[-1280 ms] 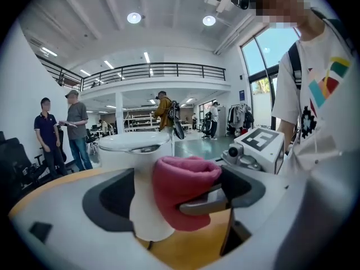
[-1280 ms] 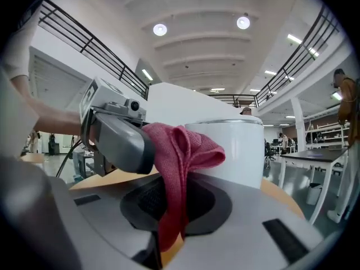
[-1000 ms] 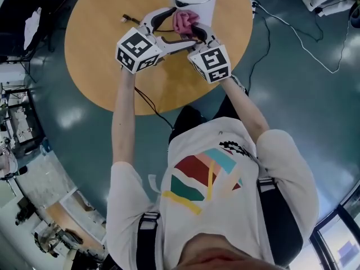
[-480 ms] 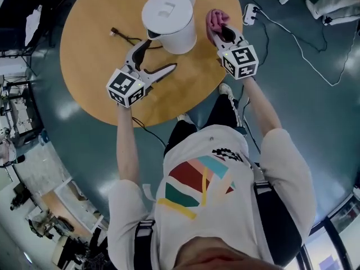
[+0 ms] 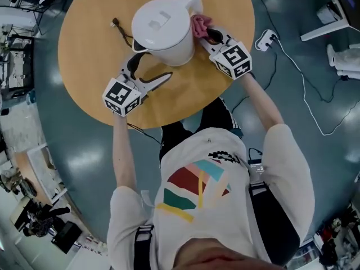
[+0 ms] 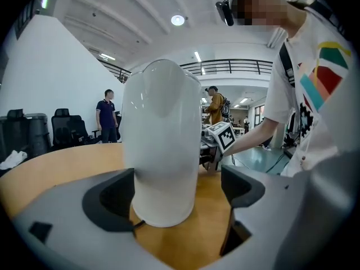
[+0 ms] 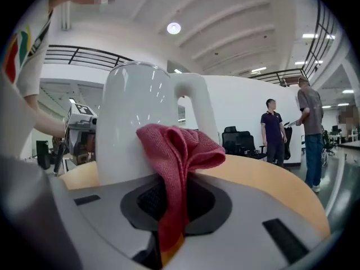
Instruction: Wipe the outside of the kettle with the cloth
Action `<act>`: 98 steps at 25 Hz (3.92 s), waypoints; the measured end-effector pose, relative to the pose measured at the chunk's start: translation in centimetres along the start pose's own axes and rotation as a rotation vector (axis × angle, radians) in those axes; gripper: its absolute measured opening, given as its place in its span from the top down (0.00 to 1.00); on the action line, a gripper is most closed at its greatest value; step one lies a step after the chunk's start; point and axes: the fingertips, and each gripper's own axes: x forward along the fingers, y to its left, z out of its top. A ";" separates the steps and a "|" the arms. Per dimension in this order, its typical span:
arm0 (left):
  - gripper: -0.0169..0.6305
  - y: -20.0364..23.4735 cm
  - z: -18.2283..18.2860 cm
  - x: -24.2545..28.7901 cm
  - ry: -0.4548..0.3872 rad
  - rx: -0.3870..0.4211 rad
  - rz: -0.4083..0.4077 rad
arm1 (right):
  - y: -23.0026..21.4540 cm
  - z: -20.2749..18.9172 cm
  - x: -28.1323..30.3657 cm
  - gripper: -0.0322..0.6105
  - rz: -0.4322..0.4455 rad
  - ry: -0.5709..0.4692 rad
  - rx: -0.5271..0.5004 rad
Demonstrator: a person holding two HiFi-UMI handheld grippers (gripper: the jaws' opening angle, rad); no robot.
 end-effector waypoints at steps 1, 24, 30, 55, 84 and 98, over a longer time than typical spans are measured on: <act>0.18 0.1 -0.1 0.1 0.004 0.005 0.002 | 0.0 -0.1 0.2 0.88 0.008 -0.014 0.028; 0.18 1.9 -1.4 -7.7 -0.045 0.092 -0.423 | 15.8 2.7 0.1 0.88 -0.537 -0.074 0.142; 0.18 2.1 -1.3 -9.3 -0.041 0.148 -0.538 | 19.9 3.3 4.7 0.88 -0.556 -0.046 0.083; 0.18 0.6 6.1 -11.7 -0.258 -0.153 -0.076 | 17.3 10.6 -1.7 0.88 -0.183 -0.009 0.104; 0.90 -7.2 14.9 3.1 -0.574 -0.252 0.653 | -1.2 11.9 -11.5 0.88 0.080 -0.046 0.070; 0.90 2.7 14.1 14.6 -0.588 -0.500 1.215 | -18.4 9.4 -14.3 0.88 0.359 0.023 -0.003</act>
